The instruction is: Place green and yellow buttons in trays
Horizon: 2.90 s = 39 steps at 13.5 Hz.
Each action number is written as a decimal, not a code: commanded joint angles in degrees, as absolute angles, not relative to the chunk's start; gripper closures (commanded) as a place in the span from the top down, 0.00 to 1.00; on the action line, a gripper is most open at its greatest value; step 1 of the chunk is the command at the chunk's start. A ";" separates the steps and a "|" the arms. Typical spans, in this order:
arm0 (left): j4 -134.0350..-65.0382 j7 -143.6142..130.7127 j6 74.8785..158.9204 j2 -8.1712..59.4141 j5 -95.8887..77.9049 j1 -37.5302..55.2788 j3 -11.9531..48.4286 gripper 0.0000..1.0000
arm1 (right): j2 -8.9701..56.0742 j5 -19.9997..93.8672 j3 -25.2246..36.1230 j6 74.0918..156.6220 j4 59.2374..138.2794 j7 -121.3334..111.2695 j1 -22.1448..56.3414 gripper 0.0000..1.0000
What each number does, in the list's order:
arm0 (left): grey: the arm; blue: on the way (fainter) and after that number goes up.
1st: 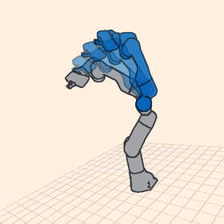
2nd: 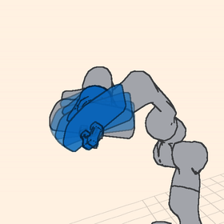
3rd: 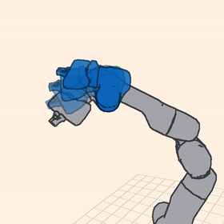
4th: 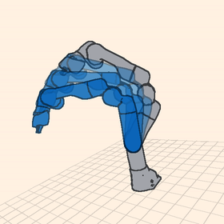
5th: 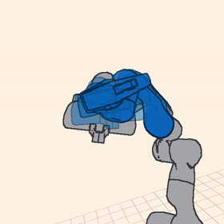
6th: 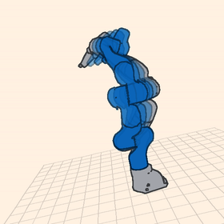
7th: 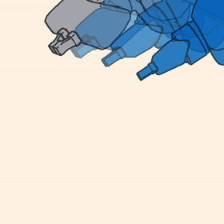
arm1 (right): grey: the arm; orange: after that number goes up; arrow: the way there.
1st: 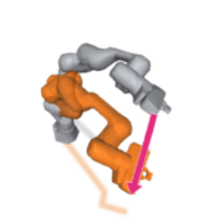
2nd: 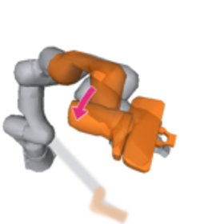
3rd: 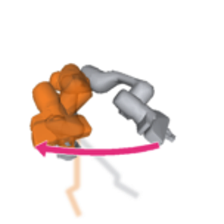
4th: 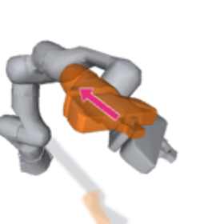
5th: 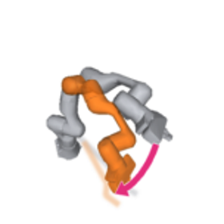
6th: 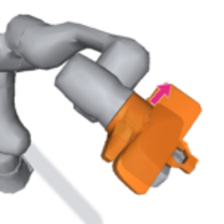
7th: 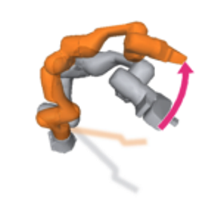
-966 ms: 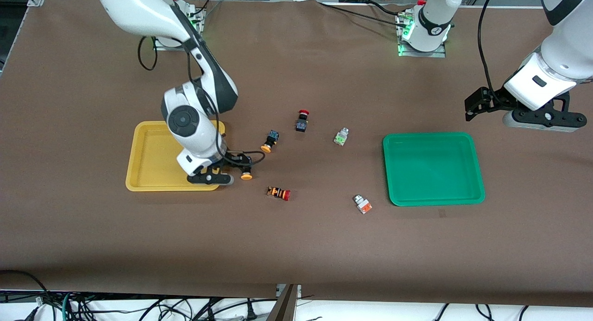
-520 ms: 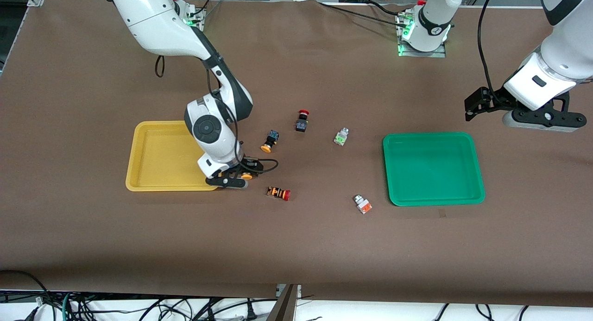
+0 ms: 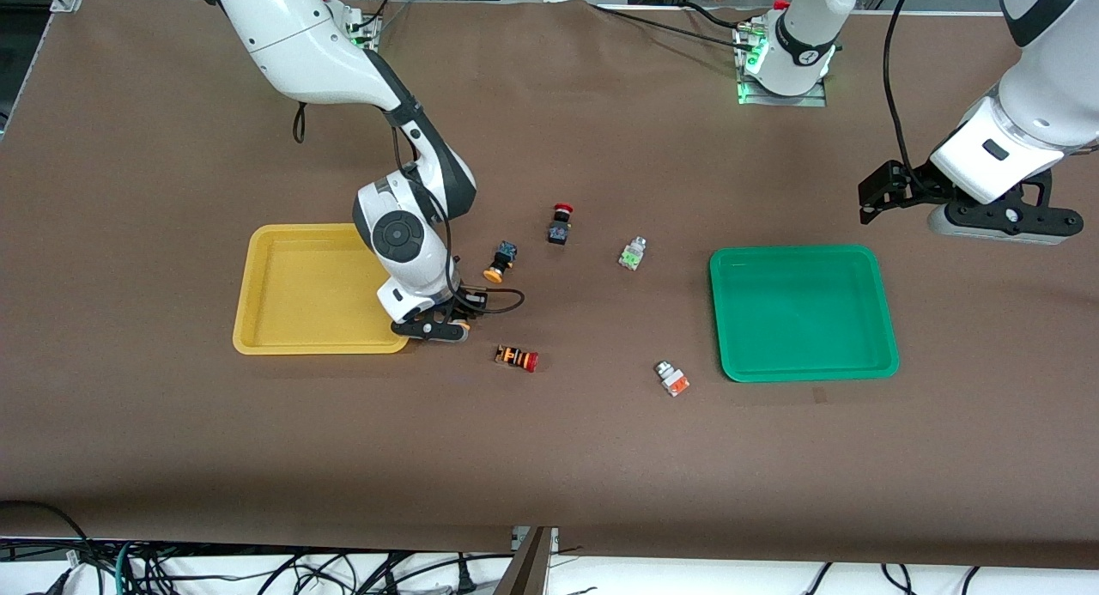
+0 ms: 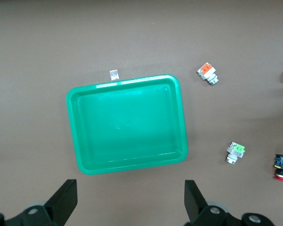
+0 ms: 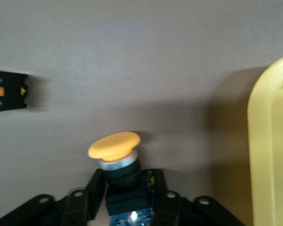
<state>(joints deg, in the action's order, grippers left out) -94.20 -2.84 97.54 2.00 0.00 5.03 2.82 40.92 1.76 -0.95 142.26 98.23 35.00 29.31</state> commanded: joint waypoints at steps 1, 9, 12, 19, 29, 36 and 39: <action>-93.60 -2.11 96.86 1.76 -0.18 5.01 2.99 1.00 | 37.46 2.37 -0.62 140.21 99.49 32.79 29.18 0.23; -93.43 -9.83 96.15 2.11 0.61 5.89 6.67 1.00 | 21.99 2.29 12.11 132.53 115.63 9.16 28.74 0.27; -93.43 -10.55 96.15 6.73 -0.17 6.32 9.03 1.00 | 22.05 2.37 16.51 142.60 123.12 2.66 28.48 0.48; -86.32 -14.22 111.00 26.79 -0.35 9.31 11.43 1.00 | 23.20 4.12 10.92 136.87 116.22 16.82 28.74 0.95; -69.71 -60.89 118.98 48.85 0.00 13.08 10.72 1.00 | 37.00 11.61 -0.18 139.39 101.25 54.93 37.18 0.95; -69.70 -66.27 128.32 55.81 8.61 19.43 6.24 1.00 | 38.67 10.55 0.00 141.86 101.95 54.85 37.44 0.40; -69.79 -66.27 128.49 56.25 10.27 18.90 5.45 0.77 | 37.89 10.46 0.17 141.24 102.22 52.66 37.35 0.21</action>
<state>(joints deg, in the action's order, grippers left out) -71.55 -65.86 128.83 55.26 7.97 18.99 6.37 38.29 11.28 -0.02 141.28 102.43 54.02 37.31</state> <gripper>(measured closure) 0.031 0.617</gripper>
